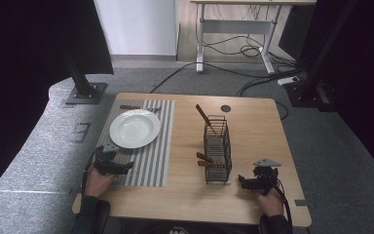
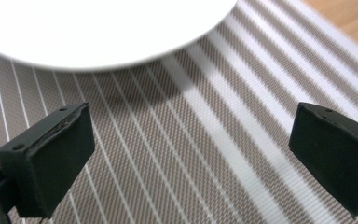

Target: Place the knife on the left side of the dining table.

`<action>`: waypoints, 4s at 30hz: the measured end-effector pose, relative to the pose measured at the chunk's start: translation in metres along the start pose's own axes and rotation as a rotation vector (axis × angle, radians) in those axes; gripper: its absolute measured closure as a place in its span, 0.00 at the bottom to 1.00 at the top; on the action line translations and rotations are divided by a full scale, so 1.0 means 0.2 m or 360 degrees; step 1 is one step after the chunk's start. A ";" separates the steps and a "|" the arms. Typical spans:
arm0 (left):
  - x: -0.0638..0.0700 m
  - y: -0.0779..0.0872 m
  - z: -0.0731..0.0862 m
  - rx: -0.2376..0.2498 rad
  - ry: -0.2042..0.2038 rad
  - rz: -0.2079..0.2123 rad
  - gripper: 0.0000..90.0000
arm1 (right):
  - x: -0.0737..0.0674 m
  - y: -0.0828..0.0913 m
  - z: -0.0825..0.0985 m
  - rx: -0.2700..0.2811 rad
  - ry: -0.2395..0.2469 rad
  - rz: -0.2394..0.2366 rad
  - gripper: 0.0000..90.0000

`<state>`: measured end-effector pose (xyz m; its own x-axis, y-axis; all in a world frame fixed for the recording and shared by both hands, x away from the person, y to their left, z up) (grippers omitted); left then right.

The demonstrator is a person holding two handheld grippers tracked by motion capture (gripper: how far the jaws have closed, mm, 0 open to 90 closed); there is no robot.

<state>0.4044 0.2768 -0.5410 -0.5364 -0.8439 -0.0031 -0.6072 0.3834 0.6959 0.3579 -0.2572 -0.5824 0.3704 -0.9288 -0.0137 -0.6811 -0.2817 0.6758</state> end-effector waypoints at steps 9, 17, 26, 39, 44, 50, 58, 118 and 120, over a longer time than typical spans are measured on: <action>0.06 -0.01 -0.15 0.0036 -0.0009 0.0053 0.00 | 0.00 0.00 0.00 0.0000 0.0000 0.0000 0.00; 0.11 0.00 -0.33 0.0072 -0.0012 0.0094 0.02 | 0.00 0.00 0.00 0.0000 0.0000 0.0000 0.00; 0.14 -0.01 -0.48 0.0082 0.0003 0.0133 0.00 | 0.00 0.00 0.00 0.0000 0.0000 0.0000 0.00; 0.28 -0.02 -0.75 0.0119 -0.0070 0.0179 0.00 | 0.00 0.00 0.00 -0.0002 0.0002 0.0000 0.00; 0.33 -0.03 -0.83 0.0132 -0.0080 0.0193 0.00 | 0.00 0.00 0.00 -0.0004 -0.0001 -0.0001 0.00; 0.42 -0.06 -0.96 0.0127 -0.0111 0.0179 0.00 | 0.00 0.00 0.00 -0.0003 -0.0001 0.0000 0.00; 0.48 -0.11 -1.06 0.0111 -0.0105 0.0204 0.00 | 0.00 0.00 0.00 -0.0003 -0.0001 0.0000 0.00; 0.69 -0.43 -1.31 0.0228 0.0583 0.0681 0.89 | 0.00 0.00 0.00 0.0000 0.0002 0.0001 0.00; 0.69 -0.41 -1.31 0.0253 0.0588 0.0684 0.89 | 0.00 0.00 0.00 0.0000 0.0002 0.0001 0.00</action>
<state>0.5343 0.0314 -0.4094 -0.5315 -0.6643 0.5256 -0.4761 0.7475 0.4632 0.3581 -0.2573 -0.5824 0.3710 -0.9286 -0.0126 -0.6812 -0.2813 0.6759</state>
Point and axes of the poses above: each handheld gripper's, and its own axes: y roughly backward along the jaws, z roughly out of its underside, x roughly to its right, the point moved 3 cm from there along -y, roughly forward along the jaws, and after that the axes turned 2 degrees about x, right-handed, at the moved point
